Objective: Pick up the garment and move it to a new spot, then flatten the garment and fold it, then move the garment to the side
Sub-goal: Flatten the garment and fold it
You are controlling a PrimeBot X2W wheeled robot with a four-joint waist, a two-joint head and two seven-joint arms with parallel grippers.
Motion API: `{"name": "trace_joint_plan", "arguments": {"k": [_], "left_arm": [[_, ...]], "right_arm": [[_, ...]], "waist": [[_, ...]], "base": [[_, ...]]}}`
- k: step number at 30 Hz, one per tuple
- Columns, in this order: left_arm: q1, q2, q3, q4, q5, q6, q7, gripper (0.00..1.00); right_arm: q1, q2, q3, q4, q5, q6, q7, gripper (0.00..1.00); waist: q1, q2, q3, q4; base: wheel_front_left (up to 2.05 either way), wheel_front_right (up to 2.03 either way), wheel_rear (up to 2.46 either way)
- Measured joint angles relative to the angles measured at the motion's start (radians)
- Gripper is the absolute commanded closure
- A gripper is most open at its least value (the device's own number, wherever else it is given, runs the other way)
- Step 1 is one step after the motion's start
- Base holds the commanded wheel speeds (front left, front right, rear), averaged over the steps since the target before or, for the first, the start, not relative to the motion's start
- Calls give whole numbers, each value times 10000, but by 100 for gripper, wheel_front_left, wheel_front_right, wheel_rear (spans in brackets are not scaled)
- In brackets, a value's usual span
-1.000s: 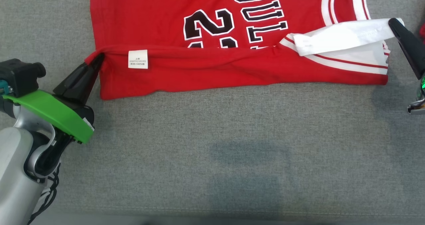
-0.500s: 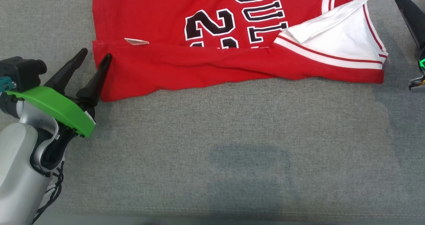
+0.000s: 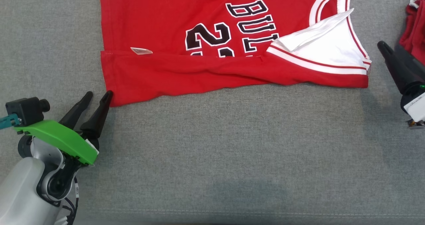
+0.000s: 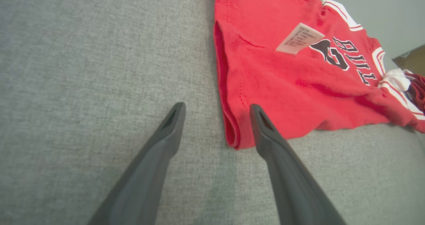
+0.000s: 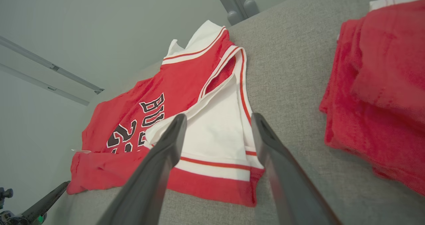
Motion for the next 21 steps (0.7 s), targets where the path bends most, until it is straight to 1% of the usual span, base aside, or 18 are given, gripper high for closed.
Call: {"name": "trace_joint_plan", "arguments": {"k": [3, 9, 17, 21], "left_arm": [[65, -15, 82, -4, -291, 44, 6, 0], [20, -46, 130, -144, -322, 123, 244, 0], [-204, 31, 115, -332, -393, 127, 531, 0], [-418, 56, 79, -316, -435, 130, 832, 0]], "right_arm": [[316, 169, 82, 27, 19, -4, -6, 0], [662, 257, 209, 182, 27, -77, -46, 0], [702, 474, 228, 487, 36, -79, -127, 0], [661, 571, 514, 729, 12, -79, -44, 0]], "waist": [[0, 0, -74, -42], [0, 0, 24, -86], [0, 0, 336, -151], [0, 0, 467, -183]], "base": [[0, 0, 0], [0, 0, 0], [0, 0, 0], [0, 0, 0]]}}
